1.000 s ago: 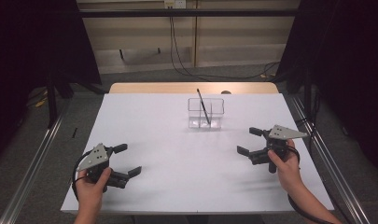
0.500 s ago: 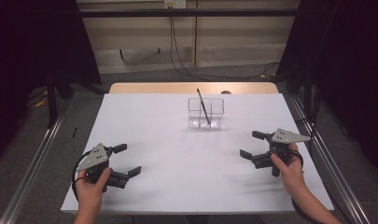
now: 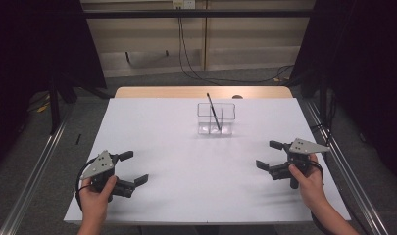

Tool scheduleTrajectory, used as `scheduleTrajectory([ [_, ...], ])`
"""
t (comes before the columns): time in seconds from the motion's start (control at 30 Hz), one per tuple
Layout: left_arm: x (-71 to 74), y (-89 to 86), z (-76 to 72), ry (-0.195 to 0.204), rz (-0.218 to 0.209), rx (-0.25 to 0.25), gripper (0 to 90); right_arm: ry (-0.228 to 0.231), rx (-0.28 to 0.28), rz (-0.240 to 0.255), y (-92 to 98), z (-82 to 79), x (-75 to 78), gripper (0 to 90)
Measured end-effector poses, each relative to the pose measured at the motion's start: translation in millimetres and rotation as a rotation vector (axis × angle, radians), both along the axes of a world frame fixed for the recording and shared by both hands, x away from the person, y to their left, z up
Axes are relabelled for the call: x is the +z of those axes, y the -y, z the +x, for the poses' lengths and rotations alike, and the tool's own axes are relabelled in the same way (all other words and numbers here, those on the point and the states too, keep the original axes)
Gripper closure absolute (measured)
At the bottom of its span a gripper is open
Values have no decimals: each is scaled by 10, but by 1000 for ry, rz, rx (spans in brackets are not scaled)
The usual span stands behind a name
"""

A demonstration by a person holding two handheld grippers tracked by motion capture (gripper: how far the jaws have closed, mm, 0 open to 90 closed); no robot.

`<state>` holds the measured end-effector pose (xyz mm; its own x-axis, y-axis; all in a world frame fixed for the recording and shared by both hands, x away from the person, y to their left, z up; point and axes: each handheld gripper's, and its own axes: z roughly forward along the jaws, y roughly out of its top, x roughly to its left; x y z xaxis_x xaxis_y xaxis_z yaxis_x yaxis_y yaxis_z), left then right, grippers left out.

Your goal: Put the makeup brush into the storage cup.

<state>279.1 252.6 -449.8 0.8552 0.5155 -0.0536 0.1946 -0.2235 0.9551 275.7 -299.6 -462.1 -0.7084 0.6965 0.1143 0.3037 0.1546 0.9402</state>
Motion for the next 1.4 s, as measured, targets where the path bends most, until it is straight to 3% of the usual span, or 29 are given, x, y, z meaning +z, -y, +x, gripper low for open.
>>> scheduleTrajectory([
  [1.4,5,-8,2,7,3,5,9,-7,-30,-24,261,-247,-14,26],
])
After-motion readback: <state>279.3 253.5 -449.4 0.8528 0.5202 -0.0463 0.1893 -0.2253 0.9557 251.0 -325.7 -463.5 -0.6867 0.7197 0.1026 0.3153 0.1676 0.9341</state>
